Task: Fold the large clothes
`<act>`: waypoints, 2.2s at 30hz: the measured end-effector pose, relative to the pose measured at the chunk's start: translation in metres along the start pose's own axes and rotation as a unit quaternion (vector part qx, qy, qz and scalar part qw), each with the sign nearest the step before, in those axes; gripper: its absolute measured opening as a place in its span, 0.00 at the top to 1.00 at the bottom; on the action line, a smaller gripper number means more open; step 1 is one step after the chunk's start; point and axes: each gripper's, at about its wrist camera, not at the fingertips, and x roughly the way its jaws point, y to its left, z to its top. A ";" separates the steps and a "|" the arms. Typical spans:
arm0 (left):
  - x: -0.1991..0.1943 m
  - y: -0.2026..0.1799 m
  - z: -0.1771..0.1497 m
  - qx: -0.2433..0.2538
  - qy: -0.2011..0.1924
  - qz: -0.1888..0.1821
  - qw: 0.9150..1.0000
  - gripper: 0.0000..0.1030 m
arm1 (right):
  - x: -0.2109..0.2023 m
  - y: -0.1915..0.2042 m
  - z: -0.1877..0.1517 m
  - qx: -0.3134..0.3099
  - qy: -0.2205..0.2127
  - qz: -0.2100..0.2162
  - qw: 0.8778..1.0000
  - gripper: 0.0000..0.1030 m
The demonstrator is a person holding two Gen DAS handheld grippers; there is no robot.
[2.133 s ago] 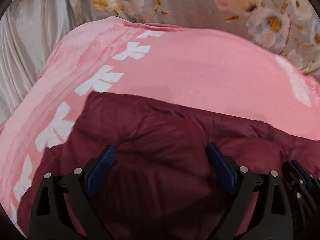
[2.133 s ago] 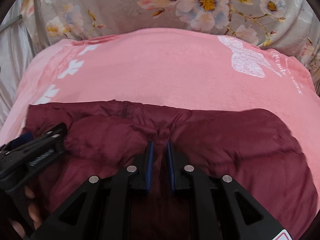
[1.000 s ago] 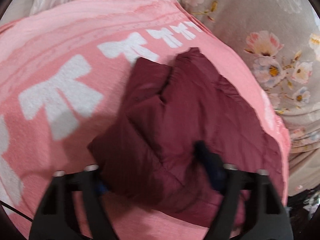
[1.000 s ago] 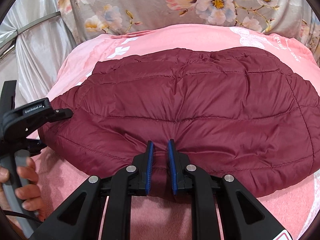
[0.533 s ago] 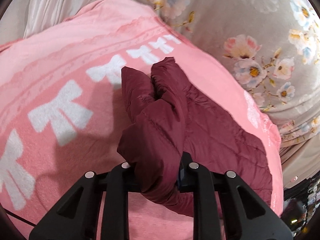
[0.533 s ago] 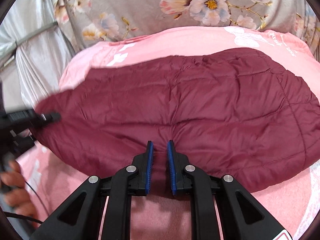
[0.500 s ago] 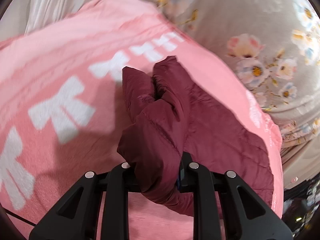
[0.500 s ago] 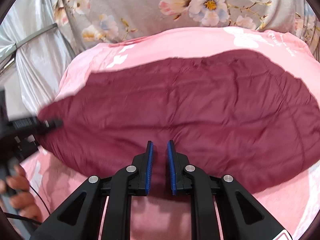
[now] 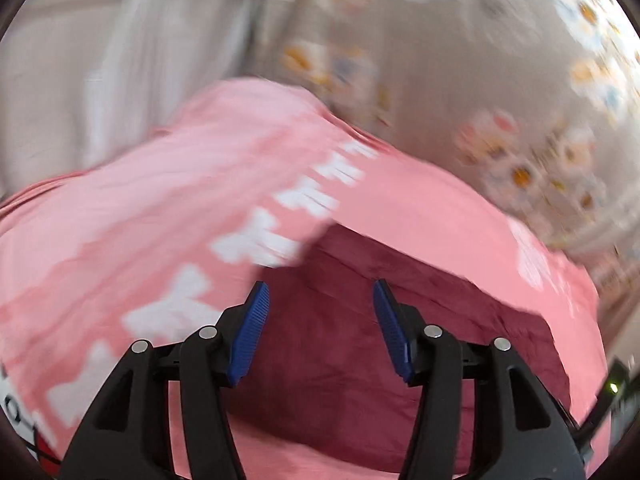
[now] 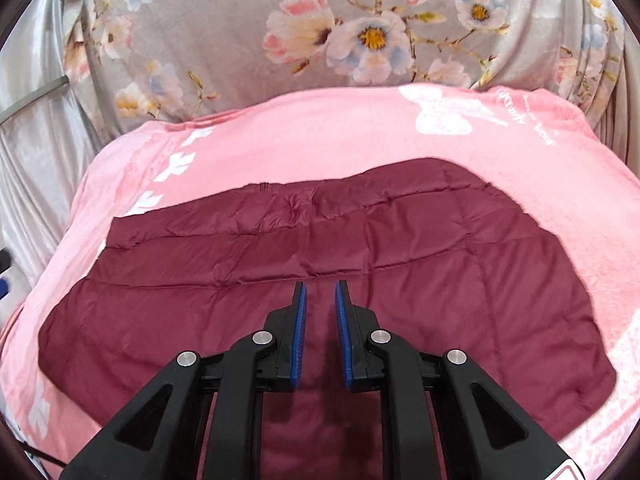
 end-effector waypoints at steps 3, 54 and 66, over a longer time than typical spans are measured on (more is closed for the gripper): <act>0.050 -0.046 -0.016 0.047 0.056 -0.013 0.997 0.53 | 0.016 0.007 -0.006 -0.011 0.016 -0.009 1.000 0.87; -0.034 -0.009 -0.038 -0.024 0.043 -0.126 0.991 0.84 | -0.055 0.052 -0.086 -0.059 0.054 0.068 0.994 0.84; -0.059 -0.162 -0.041 0.124 0.012 -0.178 0.976 0.85 | -0.112 0.000 -0.063 -0.023 0.021 0.107 0.994 0.89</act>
